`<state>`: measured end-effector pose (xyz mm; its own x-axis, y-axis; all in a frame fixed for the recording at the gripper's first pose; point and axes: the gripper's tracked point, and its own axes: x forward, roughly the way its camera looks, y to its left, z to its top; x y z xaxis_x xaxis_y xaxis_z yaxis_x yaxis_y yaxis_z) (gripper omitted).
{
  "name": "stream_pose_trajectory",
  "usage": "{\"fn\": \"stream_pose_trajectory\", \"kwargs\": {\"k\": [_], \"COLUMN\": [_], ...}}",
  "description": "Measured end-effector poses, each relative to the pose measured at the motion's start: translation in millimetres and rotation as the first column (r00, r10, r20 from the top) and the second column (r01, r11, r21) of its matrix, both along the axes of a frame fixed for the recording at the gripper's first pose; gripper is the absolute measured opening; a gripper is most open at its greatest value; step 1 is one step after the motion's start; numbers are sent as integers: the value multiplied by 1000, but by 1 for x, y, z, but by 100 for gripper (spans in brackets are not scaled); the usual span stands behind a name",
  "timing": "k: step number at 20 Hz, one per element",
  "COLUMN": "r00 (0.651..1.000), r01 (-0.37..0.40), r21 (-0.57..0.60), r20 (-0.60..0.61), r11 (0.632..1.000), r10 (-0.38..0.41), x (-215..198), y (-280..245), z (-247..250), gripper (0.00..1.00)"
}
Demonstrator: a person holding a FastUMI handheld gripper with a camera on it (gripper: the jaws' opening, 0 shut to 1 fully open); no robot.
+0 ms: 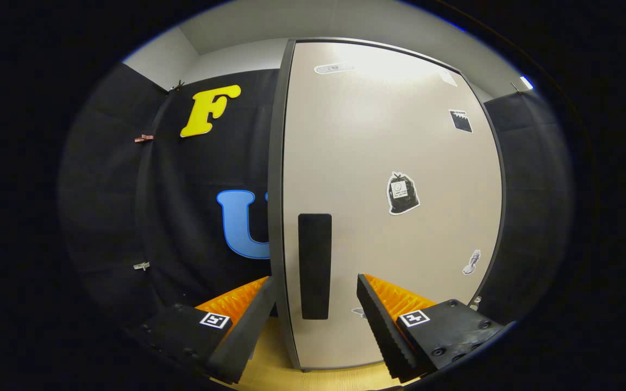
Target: Open the shoe cabinet door, grab the shoes and put them into the shoe cabinet, then close the shoe cabinet door.
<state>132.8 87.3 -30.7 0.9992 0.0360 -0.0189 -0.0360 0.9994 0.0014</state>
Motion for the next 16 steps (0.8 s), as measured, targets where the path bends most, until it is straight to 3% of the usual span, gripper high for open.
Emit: {"fn": "stream_pose_trajectory", "kwargs": {"k": [2,3,7,9,12,16], "r00": [1000,999,998,998,998,998], "r01": [20,25,58,55,57,51], "r21": [-1,1,2,9,-7,0], "r20": [-17,-23,-24,-14,-6,-22], "r11": [1000,1000,998,998,998,999], "r10": [-20,-25,-58,-55,-57,-51], "x": [13,17,26,26,26,23], "y": [-2,-1,-4,-1,1,2], "z": [-6,-8,-10,-7,-7,-8], "gripper": [96,87,77,55,38,30]}}
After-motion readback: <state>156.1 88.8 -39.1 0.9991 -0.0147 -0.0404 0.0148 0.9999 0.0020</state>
